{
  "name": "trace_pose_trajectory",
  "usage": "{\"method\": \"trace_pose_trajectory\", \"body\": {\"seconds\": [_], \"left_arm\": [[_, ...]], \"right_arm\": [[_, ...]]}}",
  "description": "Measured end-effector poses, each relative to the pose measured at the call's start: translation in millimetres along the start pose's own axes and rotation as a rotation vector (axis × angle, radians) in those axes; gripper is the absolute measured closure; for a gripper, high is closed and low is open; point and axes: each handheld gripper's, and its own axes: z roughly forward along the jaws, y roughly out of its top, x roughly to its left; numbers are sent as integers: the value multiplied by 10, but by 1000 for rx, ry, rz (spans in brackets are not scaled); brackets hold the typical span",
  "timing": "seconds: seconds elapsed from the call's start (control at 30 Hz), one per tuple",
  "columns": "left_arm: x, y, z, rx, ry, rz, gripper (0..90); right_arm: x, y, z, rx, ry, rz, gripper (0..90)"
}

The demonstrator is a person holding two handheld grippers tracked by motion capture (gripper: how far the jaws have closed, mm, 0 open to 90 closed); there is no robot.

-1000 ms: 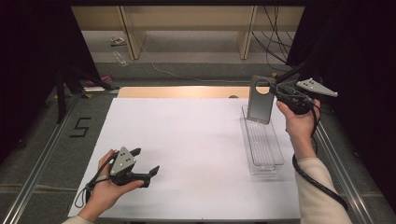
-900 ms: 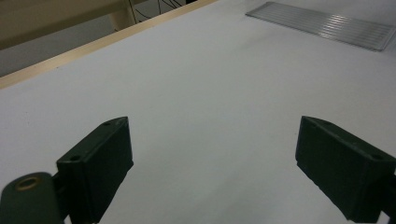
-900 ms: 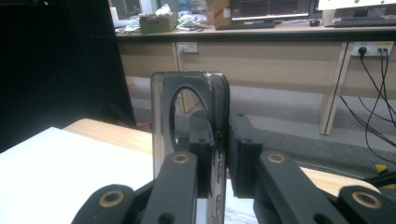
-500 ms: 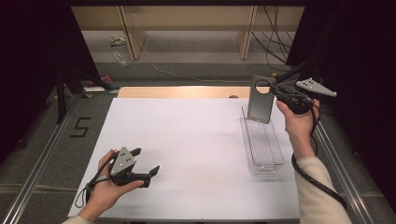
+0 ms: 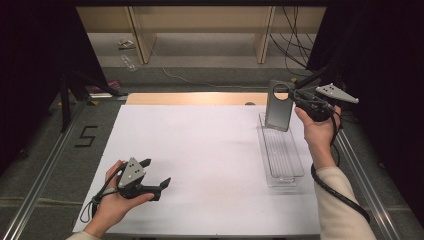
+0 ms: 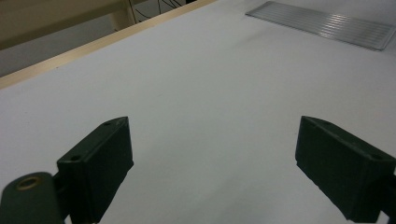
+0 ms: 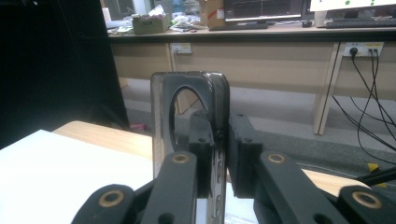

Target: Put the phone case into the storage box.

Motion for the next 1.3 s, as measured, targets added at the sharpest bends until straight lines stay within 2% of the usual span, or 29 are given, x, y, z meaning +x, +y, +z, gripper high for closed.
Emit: {"method": "trace_pose_trajectory", "body": {"seconds": [1.3], "left_arm": [[-4, 0, 1, 0, 0, 0, 109]], "right_arm": [[2, -57, 116, 2, -33, -21, 821]]}}
